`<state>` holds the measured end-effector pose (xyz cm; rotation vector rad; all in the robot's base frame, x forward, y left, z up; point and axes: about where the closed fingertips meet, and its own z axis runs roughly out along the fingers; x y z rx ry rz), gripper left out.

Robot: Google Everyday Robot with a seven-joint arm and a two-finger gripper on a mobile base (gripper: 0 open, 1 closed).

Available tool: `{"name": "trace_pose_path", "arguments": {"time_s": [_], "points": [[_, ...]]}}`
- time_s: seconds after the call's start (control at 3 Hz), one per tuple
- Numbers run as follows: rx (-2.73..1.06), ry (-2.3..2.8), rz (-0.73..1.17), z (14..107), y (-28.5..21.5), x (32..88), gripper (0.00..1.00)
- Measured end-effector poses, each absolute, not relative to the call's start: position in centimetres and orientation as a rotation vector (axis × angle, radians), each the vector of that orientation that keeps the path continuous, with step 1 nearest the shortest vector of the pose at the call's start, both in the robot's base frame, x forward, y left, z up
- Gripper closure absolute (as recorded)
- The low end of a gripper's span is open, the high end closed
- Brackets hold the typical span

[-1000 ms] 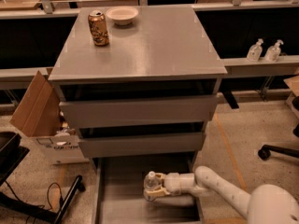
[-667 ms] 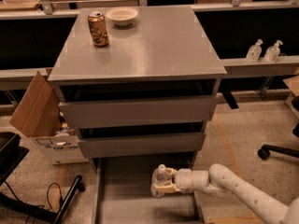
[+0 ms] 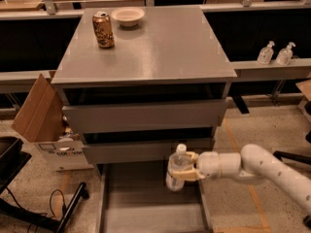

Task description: Pick blue plastic bottle from bottom drawer and place on counter

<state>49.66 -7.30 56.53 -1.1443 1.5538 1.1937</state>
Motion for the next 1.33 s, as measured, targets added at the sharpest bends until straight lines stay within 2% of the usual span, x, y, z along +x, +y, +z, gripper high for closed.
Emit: {"name": "trace_pose_path", "arguments": {"time_s": [1.0,1.33], "points": [[-1.113,1.577,0.952,83.2,-11.0,58.5,1.00],[-1.112,1.576,0.947,83.9,-10.8,58.7,1.00]]}}
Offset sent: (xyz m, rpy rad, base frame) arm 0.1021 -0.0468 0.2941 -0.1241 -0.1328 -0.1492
